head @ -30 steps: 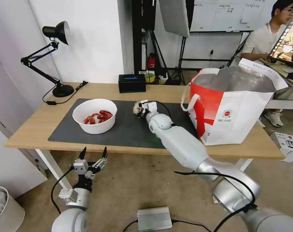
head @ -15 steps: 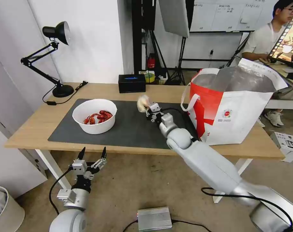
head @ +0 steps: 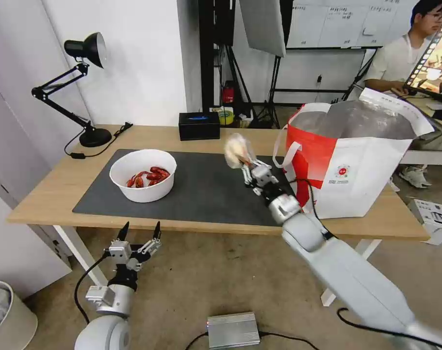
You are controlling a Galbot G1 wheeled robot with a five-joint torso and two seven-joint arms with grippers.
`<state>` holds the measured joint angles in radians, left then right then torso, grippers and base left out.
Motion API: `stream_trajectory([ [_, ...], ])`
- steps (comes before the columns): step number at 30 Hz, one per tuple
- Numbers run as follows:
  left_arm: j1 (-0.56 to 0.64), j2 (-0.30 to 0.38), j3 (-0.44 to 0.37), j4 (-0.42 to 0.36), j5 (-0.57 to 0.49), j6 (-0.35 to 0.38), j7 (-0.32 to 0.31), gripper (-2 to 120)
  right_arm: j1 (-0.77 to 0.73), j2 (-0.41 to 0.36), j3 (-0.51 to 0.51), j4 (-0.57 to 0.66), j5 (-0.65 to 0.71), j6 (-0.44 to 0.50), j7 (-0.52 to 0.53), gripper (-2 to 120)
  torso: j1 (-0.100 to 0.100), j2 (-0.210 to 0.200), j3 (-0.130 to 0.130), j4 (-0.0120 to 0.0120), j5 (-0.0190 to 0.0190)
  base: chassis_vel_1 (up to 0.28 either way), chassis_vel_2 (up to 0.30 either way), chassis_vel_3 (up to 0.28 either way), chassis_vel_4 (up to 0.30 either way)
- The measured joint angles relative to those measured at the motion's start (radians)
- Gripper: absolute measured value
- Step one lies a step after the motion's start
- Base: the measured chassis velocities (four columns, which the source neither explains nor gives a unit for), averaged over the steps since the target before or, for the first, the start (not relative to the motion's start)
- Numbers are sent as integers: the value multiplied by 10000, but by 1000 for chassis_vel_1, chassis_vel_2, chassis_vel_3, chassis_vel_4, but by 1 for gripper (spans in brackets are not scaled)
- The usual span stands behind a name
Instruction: Pick up the trash from the table and place it into the takeout bag.
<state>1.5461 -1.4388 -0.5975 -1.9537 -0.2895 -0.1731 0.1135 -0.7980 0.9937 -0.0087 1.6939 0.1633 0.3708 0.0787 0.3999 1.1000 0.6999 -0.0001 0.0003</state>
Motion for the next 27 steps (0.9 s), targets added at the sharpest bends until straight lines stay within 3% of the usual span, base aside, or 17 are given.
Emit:
stream_trajectory([
  [9, 6, -68, 71, 51, 85, -10, 4, 100, -855, -134, 1649, 952, -819, 1076, 112, 3, 0, 1, 0, 0, -2, 0, 0, 0, 0],
  [14, 3, -68, 87, 98, 141, -35, 4, 100, -927, -168, 1943, 1164, -972, 1197, 459, 3, 0, 0, 1, 2, -2, 0, 0, 0, 0],
  [22, -49, -74, 125, 140, 166, -40, 0, 100, -453, -507, 2622, 1375, -106, 668, 1396, 3, 0, 0, 1, 1, -4, 0, 0, 0, 0],
  [27, -55, -72, 140, 197, 186, -42, 0, 100, 85, -854, 3003, 1197, 921, -197, 1761, 3, 1, 0, 2, 3, -3, 0, 0, 0, 0],
])
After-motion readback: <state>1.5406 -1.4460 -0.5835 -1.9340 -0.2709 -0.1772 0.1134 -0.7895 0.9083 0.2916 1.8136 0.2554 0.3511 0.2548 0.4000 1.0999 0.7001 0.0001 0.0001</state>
